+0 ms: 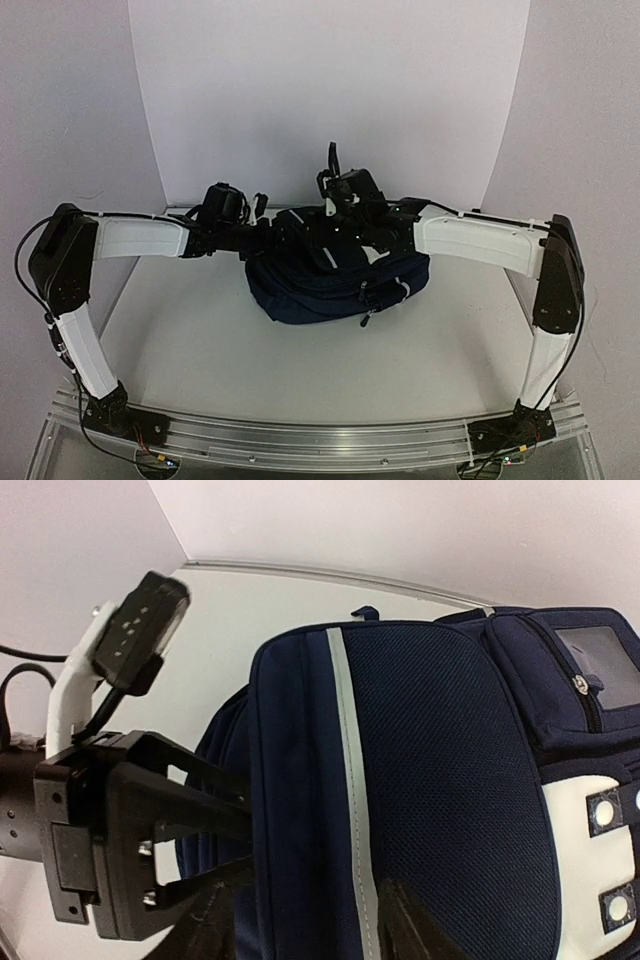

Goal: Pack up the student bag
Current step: Place the personal item in the student bag, then adjust the stationery in the student bag.

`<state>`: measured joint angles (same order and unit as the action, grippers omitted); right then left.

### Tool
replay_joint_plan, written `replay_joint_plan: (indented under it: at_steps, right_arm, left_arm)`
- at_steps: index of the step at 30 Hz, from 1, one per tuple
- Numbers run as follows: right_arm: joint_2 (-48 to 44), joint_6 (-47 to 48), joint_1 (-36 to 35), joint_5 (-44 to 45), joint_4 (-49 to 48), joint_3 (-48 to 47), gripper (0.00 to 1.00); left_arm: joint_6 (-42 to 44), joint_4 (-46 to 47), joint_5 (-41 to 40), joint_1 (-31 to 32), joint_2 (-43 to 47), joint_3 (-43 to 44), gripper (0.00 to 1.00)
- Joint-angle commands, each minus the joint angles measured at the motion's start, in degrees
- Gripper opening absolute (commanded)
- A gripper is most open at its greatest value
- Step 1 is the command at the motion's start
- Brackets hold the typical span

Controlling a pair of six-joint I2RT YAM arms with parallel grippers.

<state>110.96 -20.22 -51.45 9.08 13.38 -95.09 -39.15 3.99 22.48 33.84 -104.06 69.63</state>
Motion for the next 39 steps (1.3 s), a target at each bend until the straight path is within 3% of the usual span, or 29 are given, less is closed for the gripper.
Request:
replay_joint_plan:
  at_steps: [1, 6, 9, 15, 22, 30, 39]
  right_arm:
    - [-8.6, -1.1, -0.2, 3.9, -1.5, 2.2, 0.55]
    - [-11.6, -2.8, 3.2, 4.9, 1.2, 6.6, 0.73]
    - [-14.2, -5.0, 6.7, 4.6, 1.6, 11.3, 0.86]
    - [-18.6, -11.2, 15.8, -2.9, 1.3, 22.5, 0.98]
    - [-25.5, -20.2, 25.9, -9.5, -5.3, 38.4, 0.98]
    - [-22.5, -27.3, 26.9, -22.5, -23.7, 48.8, 0.97]
    - [-10.2, -24.6, 26.9, -28.0, -35.4, 46.1, 0.69]
  left_arm:
    - [3.3, -10.0, -0.4, -4.9, 9.0, -4.1, 0.76]
    - [7.3, -17.8, 0.8, -9.1, 12.1, -4.4, 0.81]
    - [9.7, -20.3, 2.4, -11.1, 11.2, -1.1, 0.88]
    - [14.2, -20.8, 12.0, -12.9, 1.7, 12.5, 0.91]
    - [14.8, -15.5, 22.1, -12.9, -11.5, 26.1, 0.88]
    - [13.0, -11.1, 22.8, -12.5, -18.1, 27.0, 0.87]
    - [12.9, -7.4, 21.9, -7.4, -14.6, 14.7, 0.83]
